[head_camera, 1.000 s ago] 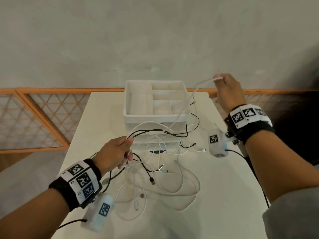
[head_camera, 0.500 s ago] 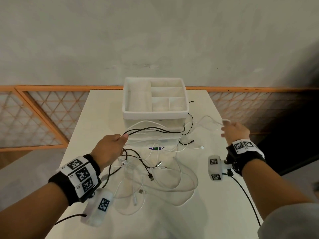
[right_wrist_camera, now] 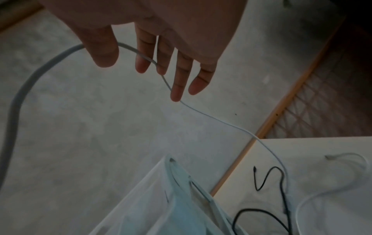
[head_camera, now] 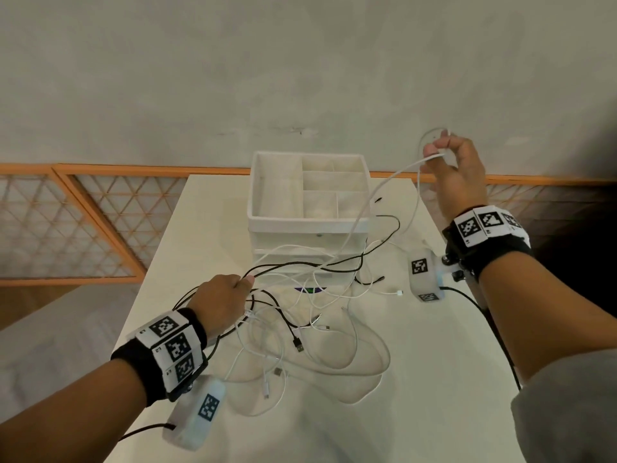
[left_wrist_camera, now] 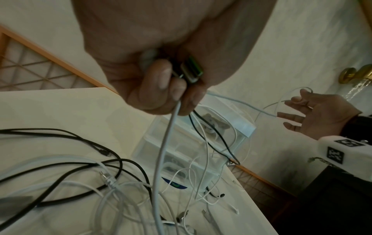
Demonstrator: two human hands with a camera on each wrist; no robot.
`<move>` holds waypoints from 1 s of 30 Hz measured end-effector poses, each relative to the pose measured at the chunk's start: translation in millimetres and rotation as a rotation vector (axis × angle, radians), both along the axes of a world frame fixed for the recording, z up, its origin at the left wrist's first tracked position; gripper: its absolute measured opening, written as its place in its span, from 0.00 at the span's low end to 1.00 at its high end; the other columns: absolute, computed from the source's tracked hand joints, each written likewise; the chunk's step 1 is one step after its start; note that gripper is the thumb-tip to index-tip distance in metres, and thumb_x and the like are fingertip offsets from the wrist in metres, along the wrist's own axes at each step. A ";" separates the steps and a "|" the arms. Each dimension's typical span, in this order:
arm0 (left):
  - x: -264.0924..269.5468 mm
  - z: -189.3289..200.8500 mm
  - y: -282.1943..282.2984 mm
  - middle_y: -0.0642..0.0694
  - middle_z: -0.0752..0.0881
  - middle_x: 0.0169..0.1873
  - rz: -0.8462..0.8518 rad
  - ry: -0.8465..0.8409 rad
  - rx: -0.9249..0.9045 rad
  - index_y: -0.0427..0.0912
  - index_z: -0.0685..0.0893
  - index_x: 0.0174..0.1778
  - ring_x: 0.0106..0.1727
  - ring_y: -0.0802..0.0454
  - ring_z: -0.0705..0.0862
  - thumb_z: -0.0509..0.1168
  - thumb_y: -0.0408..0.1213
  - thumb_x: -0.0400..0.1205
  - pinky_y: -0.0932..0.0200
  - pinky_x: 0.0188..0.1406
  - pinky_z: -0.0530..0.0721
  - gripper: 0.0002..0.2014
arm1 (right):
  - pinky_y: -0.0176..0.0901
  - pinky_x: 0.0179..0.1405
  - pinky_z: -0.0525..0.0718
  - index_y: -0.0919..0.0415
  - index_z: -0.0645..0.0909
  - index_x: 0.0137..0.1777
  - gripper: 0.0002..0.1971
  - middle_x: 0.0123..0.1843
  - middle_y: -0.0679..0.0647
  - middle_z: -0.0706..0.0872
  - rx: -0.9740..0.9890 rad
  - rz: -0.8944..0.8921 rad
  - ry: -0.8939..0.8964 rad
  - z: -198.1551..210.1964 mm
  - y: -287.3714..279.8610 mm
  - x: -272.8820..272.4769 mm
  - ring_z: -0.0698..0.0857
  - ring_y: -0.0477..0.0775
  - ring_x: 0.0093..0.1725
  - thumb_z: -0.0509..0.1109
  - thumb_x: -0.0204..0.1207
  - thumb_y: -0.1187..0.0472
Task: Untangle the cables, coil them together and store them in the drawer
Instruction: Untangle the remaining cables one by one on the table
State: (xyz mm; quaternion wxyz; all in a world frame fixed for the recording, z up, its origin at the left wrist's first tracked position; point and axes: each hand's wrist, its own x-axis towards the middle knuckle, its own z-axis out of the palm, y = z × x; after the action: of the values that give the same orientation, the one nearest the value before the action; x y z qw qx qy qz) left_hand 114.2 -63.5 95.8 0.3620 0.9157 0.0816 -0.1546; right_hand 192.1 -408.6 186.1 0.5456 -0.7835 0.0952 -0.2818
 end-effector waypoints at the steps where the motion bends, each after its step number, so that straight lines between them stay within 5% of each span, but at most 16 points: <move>1: 0.2 -0.4 0.9 0.43 0.76 0.26 0.012 -0.004 -0.012 0.37 0.72 0.33 0.25 0.48 0.66 0.55 0.49 0.89 0.56 0.24 0.64 0.22 | 0.44 0.63 0.84 0.42 0.80 0.56 0.14 0.64 0.38 0.85 -0.034 0.013 -0.025 1.0 1.0 -1.2 0.89 0.51 0.51 0.73 0.74 0.41; 3: -0.2 0.2 1.7 0.42 0.79 0.27 0.026 -0.019 -0.047 0.37 0.74 0.33 0.24 0.46 0.68 0.55 0.50 0.89 0.57 0.23 0.65 0.23 | 0.26 0.53 0.78 0.50 0.77 0.66 0.20 0.78 0.46 0.76 -0.136 0.036 -0.013 -7.5 1.5 -5.6 0.87 0.38 0.47 0.73 0.77 0.47; 5: -1.5 2.5 0.1 0.44 0.81 0.24 0.037 -0.021 -0.134 0.37 0.74 0.33 0.22 0.44 0.69 0.55 0.50 0.89 0.59 0.22 0.68 0.23 | 0.35 0.54 0.77 0.47 0.72 0.72 0.25 0.83 0.44 0.69 -0.278 0.076 0.128 -30.0 -2.9 -11.8 0.85 0.39 0.55 0.74 0.77 0.47; 8: -2.8 9.9 -4.0 0.46 0.79 0.20 0.070 -0.007 -0.301 0.38 0.72 0.32 0.19 0.46 0.68 0.57 0.48 0.89 0.60 0.18 0.69 0.22 | 0.55 0.72 0.76 0.44 0.67 0.79 0.31 0.86 0.49 0.64 -0.563 0.143 0.661 -77.8 -16.1 -28.1 0.75 0.59 0.77 0.74 0.77 0.52; 10: -1.9 17.4 -6.4 0.46 0.79 0.19 0.078 -0.005 -0.375 0.38 0.71 0.31 0.19 0.47 0.67 0.58 0.47 0.89 0.60 0.18 0.69 0.22 | 0.53 0.74 0.74 0.46 0.68 0.80 0.32 0.85 0.54 0.67 -0.652 0.141 0.871 -99.3 -19.4 -43.4 0.73 0.62 0.78 0.71 0.76 0.58; 13: -0.6 30.0 -16.8 0.43 0.82 0.20 0.018 0.026 -0.432 0.38 0.72 0.32 0.18 0.48 0.66 0.58 0.45 0.89 0.60 0.16 0.68 0.21 | 0.53 0.66 0.81 0.50 0.79 0.71 0.25 0.68 0.55 0.83 -0.588 0.074 0.556 -94.9 3.5 -65.0 0.84 0.54 0.60 0.73 0.73 0.60; 16: -2.0 41.5 -36.4 0.38 0.86 0.24 -0.085 0.046 -0.502 0.36 0.73 0.35 0.17 0.48 0.66 0.58 0.44 0.89 0.61 0.15 0.66 0.20 | 0.42 0.47 0.83 0.53 0.86 0.61 0.20 0.57 0.49 0.86 -0.475 0.371 0.055 -67.6 60.8 -93.7 0.77 0.29 0.40 0.81 0.68 0.63; 19: -5.4 49.5 -52.8 0.37 0.83 0.24 -0.139 0.031 -0.610 0.35 0.76 0.36 0.18 0.49 0.67 0.59 0.44 0.89 0.61 0.16 0.68 0.19 | 0.37 0.41 0.81 0.46 0.85 0.57 0.14 0.50 0.41 0.87 -0.668 0.617 0.098 -61.2 110.8 -117.7 0.77 0.28 0.36 0.78 0.72 0.51; 21: -7.5 52.5 -54.8 0.38 0.81 0.24 -0.150 0.026 -0.666 0.36 0.76 0.36 0.19 0.49 0.69 0.59 0.44 0.89 0.60 0.17 0.70 0.18 | 0.38 0.36 0.81 0.49 0.89 0.46 0.04 0.36 0.41 0.87 -0.653 0.603 0.090 -59.2 117.1 -117.7 0.79 0.38 0.32 0.74 0.78 0.52; 23: -9.2 51.1 -50.5 0.39 0.85 0.26 -0.208 0.008 -0.645 0.36 0.76 0.40 0.22 0.48 0.71 0.57 0.44 0.90 0.59 0.21 0.72 0.17 | 0.34 0.31 0.77 0.57 0.90 0.38 0.10 0.27 0.45 0.84 -0.533 0.520 0.086 -54.8 108.0 -112.6 0.79 0.46 0.28 0.73 0.80 0.56; 27: -16.0 39.6 -35.2 0.42 0.85 0.25 -0.302 0.022 -0.575 0.38 0.80 0.46 0.32 0.47 0.78 0.54 0.46 0.91 0.64 0.32 0.77 0.17 | 0.48 0.36 0.82 0.61 0.90 0.36 0.13 0.27 0.58 0.87 -0.459 0.377 0.186 -45.2 86.8 -106.3 0.83 0.57 0.29 0.75 0.79 0.55; 30: -19.7 34.0 -27.0 0.38 0.79 0.25 -0.291 0.118 -0.679 0.38 0.81 0.46 0.34 0.45 0.84 0.53 0.47 0.90 0.59 0.39 0.84 0.18 | 0.47 0.40 0.84 0.57 0.92 0.38 0.10 0.28 0.59 0.88 -0.448 0.306 0.252 -45.7 83.6 -104.6 0.85 0.59 0.32 0.76 0.77 0.53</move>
State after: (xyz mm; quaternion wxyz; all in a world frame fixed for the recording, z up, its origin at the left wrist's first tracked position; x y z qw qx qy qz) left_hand 94.5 -90.5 129.8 0.6139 0.7352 -0.0845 -0.2749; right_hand 87.5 -325.0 140.3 0.3792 -0.9184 -0.0215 -0.1109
